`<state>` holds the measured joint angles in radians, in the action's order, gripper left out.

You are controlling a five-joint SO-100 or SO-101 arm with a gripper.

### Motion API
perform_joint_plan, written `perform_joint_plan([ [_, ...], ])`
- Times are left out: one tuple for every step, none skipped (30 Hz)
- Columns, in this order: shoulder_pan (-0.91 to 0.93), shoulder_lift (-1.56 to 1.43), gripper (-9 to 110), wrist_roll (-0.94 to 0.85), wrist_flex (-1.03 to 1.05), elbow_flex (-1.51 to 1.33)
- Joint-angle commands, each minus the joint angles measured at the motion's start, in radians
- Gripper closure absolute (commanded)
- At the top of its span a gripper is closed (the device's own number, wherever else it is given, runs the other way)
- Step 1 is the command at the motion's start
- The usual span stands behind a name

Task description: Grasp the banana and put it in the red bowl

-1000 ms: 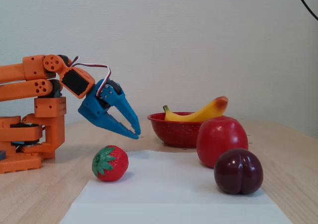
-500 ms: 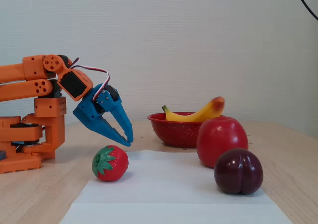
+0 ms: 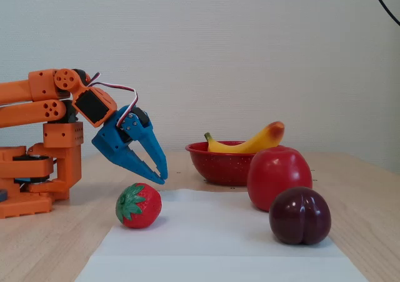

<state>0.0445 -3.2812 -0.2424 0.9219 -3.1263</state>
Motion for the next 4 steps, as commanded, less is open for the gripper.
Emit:
perform_joint_plan([
  [0.014, -0.011, 101, 0.002, 0.000, -0.014],
  [0.014, -0.011, 101, 0.002, 0.000, -0.014],
  [0.014, -0.011, 101, 0.002, 0.000, -0.014],
  [0.014, -0.011, 101, 0.002, 0.000, -0.014],
])
